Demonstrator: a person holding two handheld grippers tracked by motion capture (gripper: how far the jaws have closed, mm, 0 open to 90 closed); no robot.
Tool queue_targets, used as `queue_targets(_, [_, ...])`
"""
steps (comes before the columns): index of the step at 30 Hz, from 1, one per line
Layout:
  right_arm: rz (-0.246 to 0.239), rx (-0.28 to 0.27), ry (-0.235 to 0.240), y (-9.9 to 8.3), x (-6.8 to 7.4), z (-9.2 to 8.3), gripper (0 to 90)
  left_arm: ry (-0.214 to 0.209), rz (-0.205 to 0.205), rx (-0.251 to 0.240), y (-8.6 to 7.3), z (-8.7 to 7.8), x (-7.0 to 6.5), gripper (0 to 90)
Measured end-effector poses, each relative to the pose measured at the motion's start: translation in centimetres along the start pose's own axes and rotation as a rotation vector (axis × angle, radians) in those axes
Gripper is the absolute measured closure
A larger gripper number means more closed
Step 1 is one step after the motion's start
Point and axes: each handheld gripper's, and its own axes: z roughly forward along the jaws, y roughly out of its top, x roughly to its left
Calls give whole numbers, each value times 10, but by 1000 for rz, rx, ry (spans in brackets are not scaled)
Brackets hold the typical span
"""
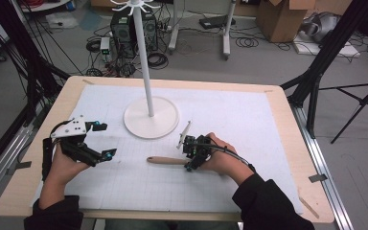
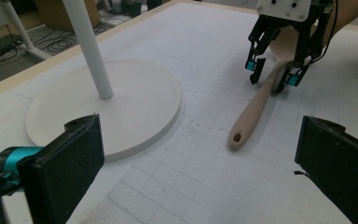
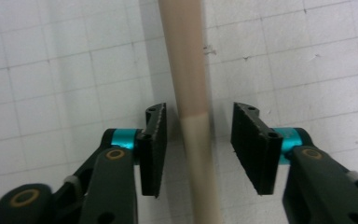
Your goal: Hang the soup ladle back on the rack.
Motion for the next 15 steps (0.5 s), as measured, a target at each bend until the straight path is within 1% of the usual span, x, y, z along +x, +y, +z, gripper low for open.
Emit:
queue_targets(3, [-1,4,0,0,0,0,591,1,1,0,0,0,0,17])
queue_targets(7, [-6,8,0,0,0,0,601,0,2,0,0,0,0,17])
queue_targets(9, [-4,5,-5,0,-1,0,642,1,2,0,0,0,0,17])
queue_targets(10, [4,7,0,0,-1,0,658,0,3,2,0,0,0,17])
queue_targets(14, [5,2,20,-1,-2,0,734,3,3,1,0,0,-1,17])
queue_targets(15, [1,6,15,0,-1,0,736,2,4,2,0,0,0,17])
